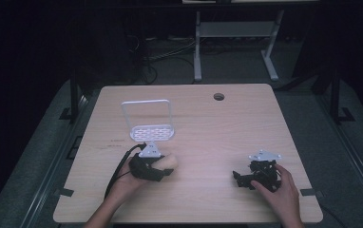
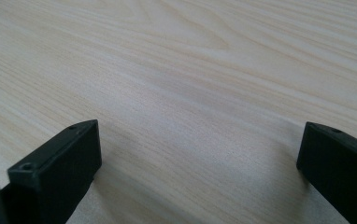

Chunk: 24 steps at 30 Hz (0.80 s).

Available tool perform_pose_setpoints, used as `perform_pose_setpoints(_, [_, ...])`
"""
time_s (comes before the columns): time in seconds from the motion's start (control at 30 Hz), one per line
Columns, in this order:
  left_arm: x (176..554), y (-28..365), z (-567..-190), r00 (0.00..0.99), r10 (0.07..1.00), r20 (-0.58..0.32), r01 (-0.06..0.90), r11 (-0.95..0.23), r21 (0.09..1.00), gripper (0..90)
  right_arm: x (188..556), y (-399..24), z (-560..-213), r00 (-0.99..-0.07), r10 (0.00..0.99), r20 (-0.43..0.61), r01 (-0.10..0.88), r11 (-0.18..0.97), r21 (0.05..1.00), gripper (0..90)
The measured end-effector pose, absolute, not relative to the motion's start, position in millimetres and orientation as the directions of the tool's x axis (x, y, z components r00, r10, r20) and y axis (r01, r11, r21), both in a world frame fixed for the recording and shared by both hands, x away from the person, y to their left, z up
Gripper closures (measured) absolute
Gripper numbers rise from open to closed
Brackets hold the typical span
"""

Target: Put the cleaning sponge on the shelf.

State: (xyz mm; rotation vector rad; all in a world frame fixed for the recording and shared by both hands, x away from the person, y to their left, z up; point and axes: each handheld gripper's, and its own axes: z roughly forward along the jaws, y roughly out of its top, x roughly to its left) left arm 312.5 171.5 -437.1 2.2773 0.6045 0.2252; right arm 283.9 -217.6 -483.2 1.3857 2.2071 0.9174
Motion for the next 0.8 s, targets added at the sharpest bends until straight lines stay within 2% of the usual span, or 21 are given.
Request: perform_pose_setpoints(0.8, [329,204,-429,0.797,0.604,0.001,0.410,-0.542,0.733,41.3,284,-218,-483,-0.445,0.895,0.027,0.650,0.302,0.697,0.0])
